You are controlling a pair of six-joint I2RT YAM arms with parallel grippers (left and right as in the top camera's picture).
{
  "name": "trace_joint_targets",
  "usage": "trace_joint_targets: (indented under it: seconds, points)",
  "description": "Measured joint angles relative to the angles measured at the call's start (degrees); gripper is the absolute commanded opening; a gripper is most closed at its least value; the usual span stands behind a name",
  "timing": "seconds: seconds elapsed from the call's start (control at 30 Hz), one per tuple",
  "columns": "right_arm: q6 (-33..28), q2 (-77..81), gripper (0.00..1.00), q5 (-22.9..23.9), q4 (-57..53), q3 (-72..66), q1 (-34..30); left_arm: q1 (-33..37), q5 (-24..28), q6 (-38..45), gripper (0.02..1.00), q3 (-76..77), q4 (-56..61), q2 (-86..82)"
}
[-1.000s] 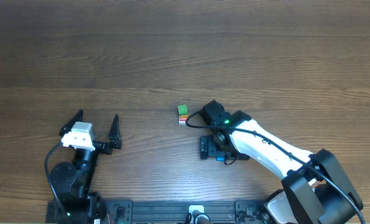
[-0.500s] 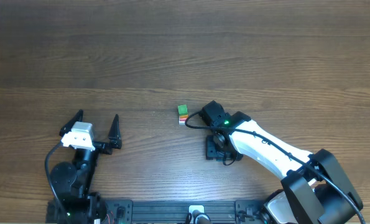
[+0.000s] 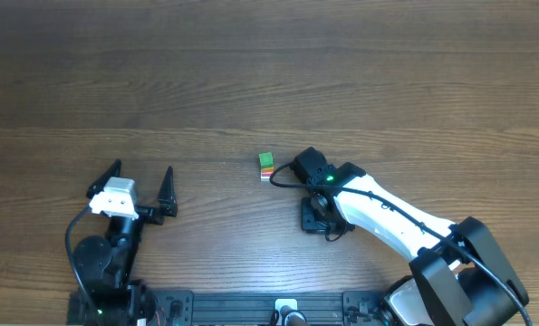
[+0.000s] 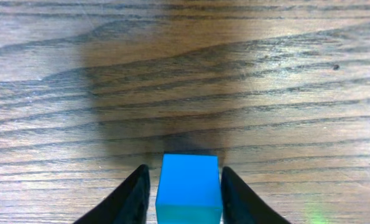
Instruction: Stack Cubes
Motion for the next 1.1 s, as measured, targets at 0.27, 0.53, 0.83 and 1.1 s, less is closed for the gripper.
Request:
trace_joint_targets:
  seconds: [0.27,0.53,0.83,1.1]
  points:
    - [0.09,0.00,0.229,0.00,0.37,0.00,0.00,0.00,0.00,0.00,0.998,0.00,0.00,0.00]
    - [-0.13,-0.11,0.172,0.00,0.46,0.02,0.00,0.00,0.00,0.00,1.000,0.00,0.00,0.00]
    - [-2.49,0.17,0.066,2.27,-13.20,15.93,0.00,0.00,0.00,0.00,0.998,0.00,0.00,-0.02]
    - [-4.72,4.68,0.025,5.68,-23.04,41.33,1.25,0.00,0.02,0.00,1.000,0.00,0.00,0.00]
